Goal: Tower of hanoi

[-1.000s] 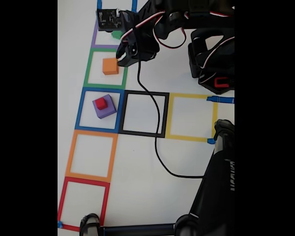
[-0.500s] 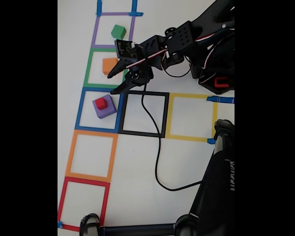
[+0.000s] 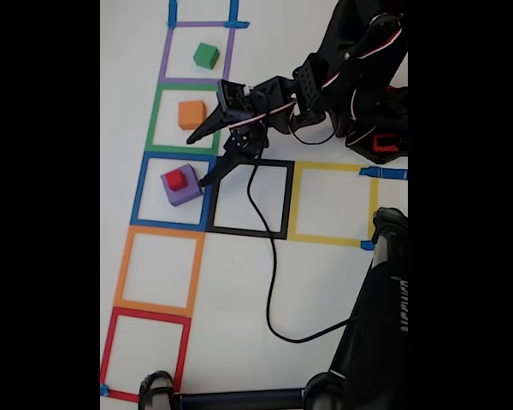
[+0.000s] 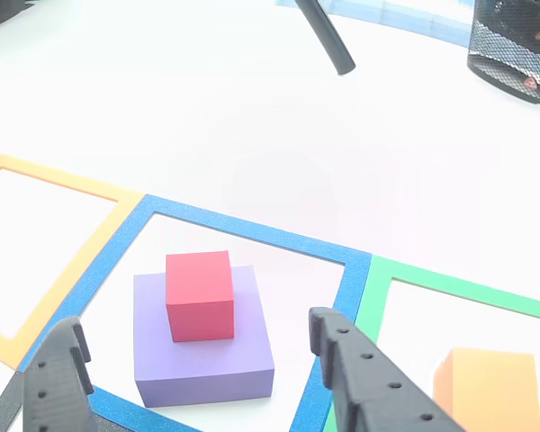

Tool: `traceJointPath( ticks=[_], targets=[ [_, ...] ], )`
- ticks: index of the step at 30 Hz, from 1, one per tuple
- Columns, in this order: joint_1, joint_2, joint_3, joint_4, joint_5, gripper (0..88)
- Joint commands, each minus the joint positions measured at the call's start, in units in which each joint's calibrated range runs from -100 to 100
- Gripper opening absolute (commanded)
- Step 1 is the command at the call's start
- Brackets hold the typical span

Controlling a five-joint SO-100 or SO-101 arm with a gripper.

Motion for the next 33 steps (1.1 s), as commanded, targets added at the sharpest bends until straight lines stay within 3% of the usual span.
traceJointPath(
  ticks=[1, 15, 33],
  targets=[
    [1.1, 8.1, -5.1, -7.3, 0.4, 28.8],
    [-1.0, 27.6, -16.8, -17.7, 0.4, 28.6],
    [-4.8, 37.0, -23.0, -20.2, 0.4, 26.1]
  ],
)
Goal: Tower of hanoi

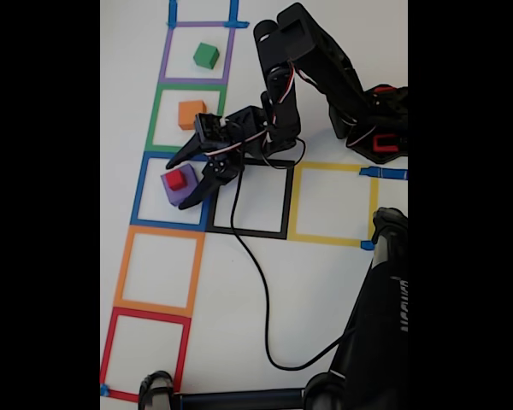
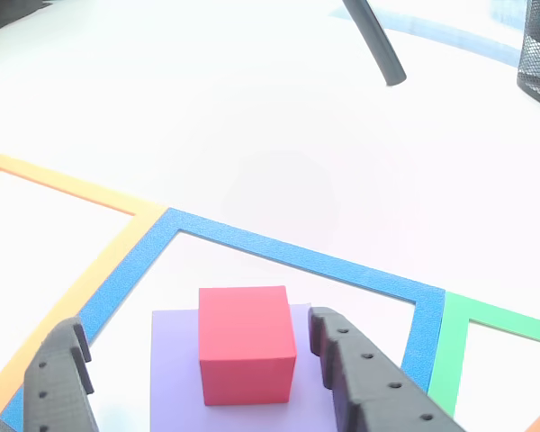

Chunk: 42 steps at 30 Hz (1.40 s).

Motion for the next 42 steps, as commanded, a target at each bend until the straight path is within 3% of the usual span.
traceJointPath(
  ticks=[1, 12, 31, 42],
  targets=[
    [-0.8, 0.0, -1.3, -1.4, 0.4, 25.9],
    [-0.5, 0.6, -1.3, -1.7, 0.4, 22.2],
    [-0.7, 0.4, -1.0, -1.5, 0.4, 3.5],
    [-1.4, -5.8, 2.7, -0.5, 0.4, 2.1]
  ],
)
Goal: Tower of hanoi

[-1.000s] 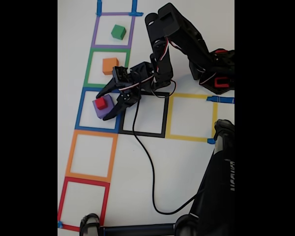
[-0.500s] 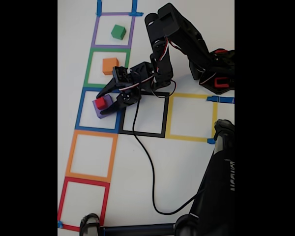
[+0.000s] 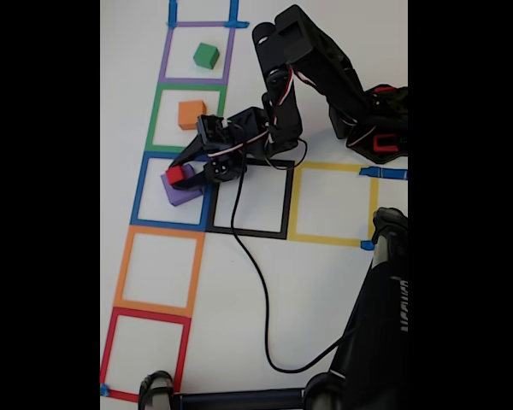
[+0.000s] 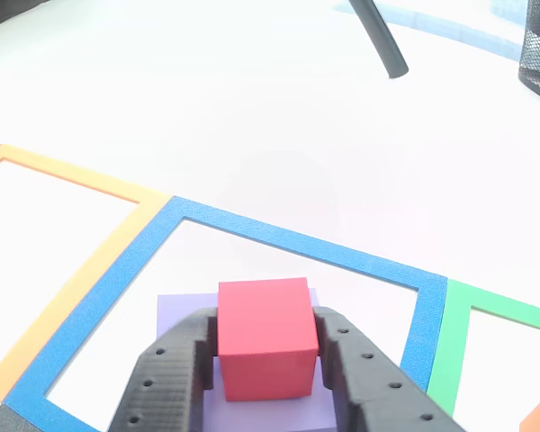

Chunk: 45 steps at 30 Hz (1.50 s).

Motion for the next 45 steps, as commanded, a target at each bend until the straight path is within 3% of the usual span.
traceJointPath(
  ticks=[1, 6, 19, 26, 31, 37, 45],
  targets=[
    [-1.1, -8.4, 1.8, 1.4, 0.4, 2.1],
    [-0.4, -25.9, 3.6, 17.1, 0.4, 1.3],
    [11.0, -72.8, 1.3, 78.4, 0.4, 1.2],
    [18.4, -79.9, -30.9, 122.7, 0.4, 1.2],
    [23.2, -72.5, -61.5, 145.3, 0.4, 1.2],
    [31.6, -66.1, -84.9, 160.2, 0.4, 1.2],
    [45.7, -67.5, -83.1, 163.0, 0.4, 1.2]
  ],
)
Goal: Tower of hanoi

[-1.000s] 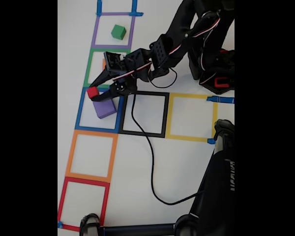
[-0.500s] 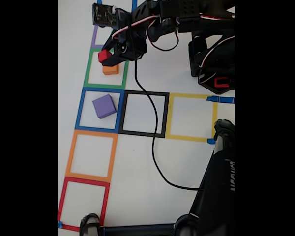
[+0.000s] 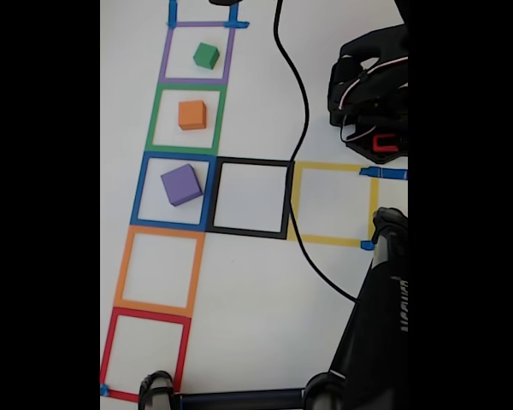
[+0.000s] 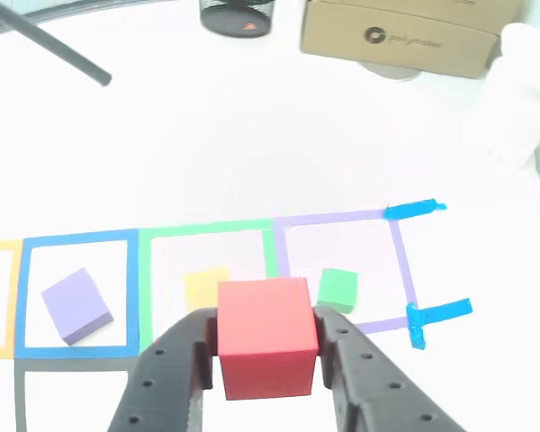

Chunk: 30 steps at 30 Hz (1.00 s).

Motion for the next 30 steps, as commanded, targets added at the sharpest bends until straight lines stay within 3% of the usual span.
traceJointPath(
  ticks=[1, 16, 30],
  targets=[
    [6.5, -0.9, 5.1, -0.7, 0.0, 1.2],
    [16.7, -13.5, 59.1, -41.9, 0.0, 1.2],
    [15.1, -1.1, 92.3, -97.0, 0.0, 1.2]
  ],
)
